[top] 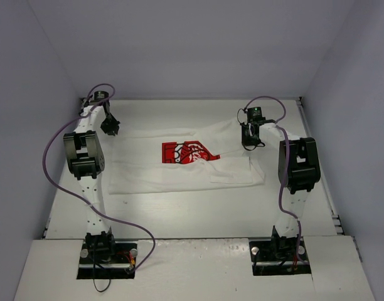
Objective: Fold and stack the t-shirts
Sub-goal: Grap the side of the flattened tshirt furthest away from the robot with both arms
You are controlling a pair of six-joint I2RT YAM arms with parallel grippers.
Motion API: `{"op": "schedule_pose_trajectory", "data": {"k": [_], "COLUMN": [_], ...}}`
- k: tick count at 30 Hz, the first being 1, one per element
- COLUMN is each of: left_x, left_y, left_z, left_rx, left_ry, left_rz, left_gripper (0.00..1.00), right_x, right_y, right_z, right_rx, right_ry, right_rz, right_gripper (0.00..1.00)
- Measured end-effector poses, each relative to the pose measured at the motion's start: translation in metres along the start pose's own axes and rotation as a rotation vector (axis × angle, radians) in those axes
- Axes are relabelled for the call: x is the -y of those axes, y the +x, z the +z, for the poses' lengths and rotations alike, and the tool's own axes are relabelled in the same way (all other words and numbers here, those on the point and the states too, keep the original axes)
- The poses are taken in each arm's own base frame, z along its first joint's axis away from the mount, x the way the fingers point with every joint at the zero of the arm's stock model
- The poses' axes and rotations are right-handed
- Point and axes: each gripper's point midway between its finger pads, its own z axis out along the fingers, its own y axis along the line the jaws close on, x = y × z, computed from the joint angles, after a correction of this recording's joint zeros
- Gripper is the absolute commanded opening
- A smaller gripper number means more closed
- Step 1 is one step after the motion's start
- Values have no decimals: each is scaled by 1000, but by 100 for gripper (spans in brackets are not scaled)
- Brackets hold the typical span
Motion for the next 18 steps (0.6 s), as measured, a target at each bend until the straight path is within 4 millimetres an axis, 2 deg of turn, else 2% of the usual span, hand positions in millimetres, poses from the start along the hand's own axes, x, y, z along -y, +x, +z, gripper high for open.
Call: {"op": "schedule_pose_trajectory", "data": {"k": [6,9,18], "left_x": [7,7,7], "left_y": [-11,-12,-13], "left_z": [-7,-8,-9], "left_rx": [29,33,33], "left_ry": [20,24,25], "left_rz": [8,15,38], "left_gripper": [8,0,0], "right_x": [0,0,-1], "right_y": [0,0,-3], "right_z": [0,0,-3], "right_rx": [0,0,9], "right_ry": [0,0,-4], "right_rz": [0,0,1], "right_gripper": [0,0,0]}}
